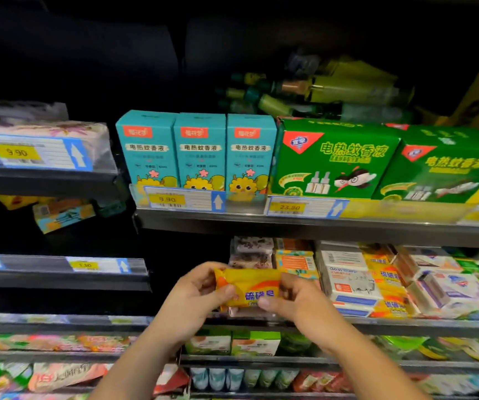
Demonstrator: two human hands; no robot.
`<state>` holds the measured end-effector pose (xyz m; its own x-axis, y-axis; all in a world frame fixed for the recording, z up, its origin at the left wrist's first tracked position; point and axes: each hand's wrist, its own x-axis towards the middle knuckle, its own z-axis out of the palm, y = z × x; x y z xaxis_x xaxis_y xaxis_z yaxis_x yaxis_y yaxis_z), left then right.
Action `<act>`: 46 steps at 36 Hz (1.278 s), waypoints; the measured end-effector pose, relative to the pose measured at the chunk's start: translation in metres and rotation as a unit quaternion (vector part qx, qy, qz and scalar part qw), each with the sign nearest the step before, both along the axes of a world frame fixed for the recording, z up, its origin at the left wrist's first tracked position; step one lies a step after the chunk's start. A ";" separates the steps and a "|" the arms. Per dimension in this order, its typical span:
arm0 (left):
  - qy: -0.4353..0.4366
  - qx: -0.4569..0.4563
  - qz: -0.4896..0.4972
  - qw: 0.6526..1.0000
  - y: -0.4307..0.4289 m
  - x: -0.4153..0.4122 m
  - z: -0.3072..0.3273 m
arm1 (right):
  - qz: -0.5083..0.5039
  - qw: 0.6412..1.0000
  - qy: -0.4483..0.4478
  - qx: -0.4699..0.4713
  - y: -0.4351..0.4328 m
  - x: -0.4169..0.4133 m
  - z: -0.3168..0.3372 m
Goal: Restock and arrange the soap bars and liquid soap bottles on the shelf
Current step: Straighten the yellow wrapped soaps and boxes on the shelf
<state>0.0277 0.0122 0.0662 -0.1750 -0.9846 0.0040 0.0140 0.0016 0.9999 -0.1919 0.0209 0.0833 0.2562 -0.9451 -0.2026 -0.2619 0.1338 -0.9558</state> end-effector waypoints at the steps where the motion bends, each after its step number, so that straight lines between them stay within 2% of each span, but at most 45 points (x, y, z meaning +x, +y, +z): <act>1: -0.002 0.016 0.018 1.000 0.000 -0.002 -0.004 | -0.007 1.000 -0.013 0.010 -0.003 0.004 -0.002; 4: -0.048 0.028 0.022 0.998 0.000 -0.002 -0.017 | -0.042 0.997 -0.046 0.044 -0.013 0.016 -0.006; 6: -0.112 -0.007 0.013 0.994 0.000 0.004 -0.027 | -0.046 0.996 -0.048 0.051 -0.018 0.023 -0.009; 9: -0.273 -0.102 0.029 0.956 -0.006 0.010 -0.034 | -0.048 0.997 -0.039 0.044 -0.023 0.029 -0.014; 12: -0.325 -0.093 0.019 0.941 -0.011 0.011 -0.036 | -0.017 1.000 0.009 0.015 -0.030 0.030 -0.016; 15: -0.349 -0.064 0.037 0.934 -0.016 0.013 -0.045 | 0.009 0.990 0.127 -0.061 -0.039 0.025 -0.018; 19: -0.340 0.002 0.069 0.938 -0.023 0.019 -0.062 | 0.006 0.905 0.377 -0.196 -0.050 0.016 -0.030; 20: -0.338 0.010 0.079 0.938 -0.026 0.021 -0.068 | 0.030 0.890 0.412 -0.193 -0.051 0.017 -0.034; 23: -0.414 -0.014 0.107 0.904 -0.034 0.028 -0.080 | 0.098 0.849 0.479 -0.201 -0.051 0.022 -0.054; 28: -0.488 0.009 0.071 0.870 -0.045 0.039 -0.085 | 0.062 0.842 0.491 -0.216 -0.056 0.021 -0.075; 32: -0.491 0.018 0.016 0.871 -0.051 0.041 -0.084 | 0.075 0.829 0.506 -0.225 -0.055 0.020 -0.071; 37: -0.488 0.034 -0.014 0.872 -0.060 0.044 -0.077 | 0.126 0.817 0.524 -0.204 -0.056 0.022 -0.063; 44: -0.546 -0.013 0.005 0.838 -0.057 0.039 -0.085 | 0.226 0.752 0.577 -0.223 -0.071 0.026 -0.053; 46: -0.538 -0.007 0.014 0.843 -0.056 0.041 -0.088 | 0.227 0.759 0.572 -0.213 -0.075 0.025 -0.055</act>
<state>0.0683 -0.0436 -0.0215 -0.0616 -0.9895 -0.1310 -0.9012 -0.0013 0.4334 -0.1671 -0.0539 0.0285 0.4615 -0.8546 -0.2381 -0.8798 -0.4753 0.0005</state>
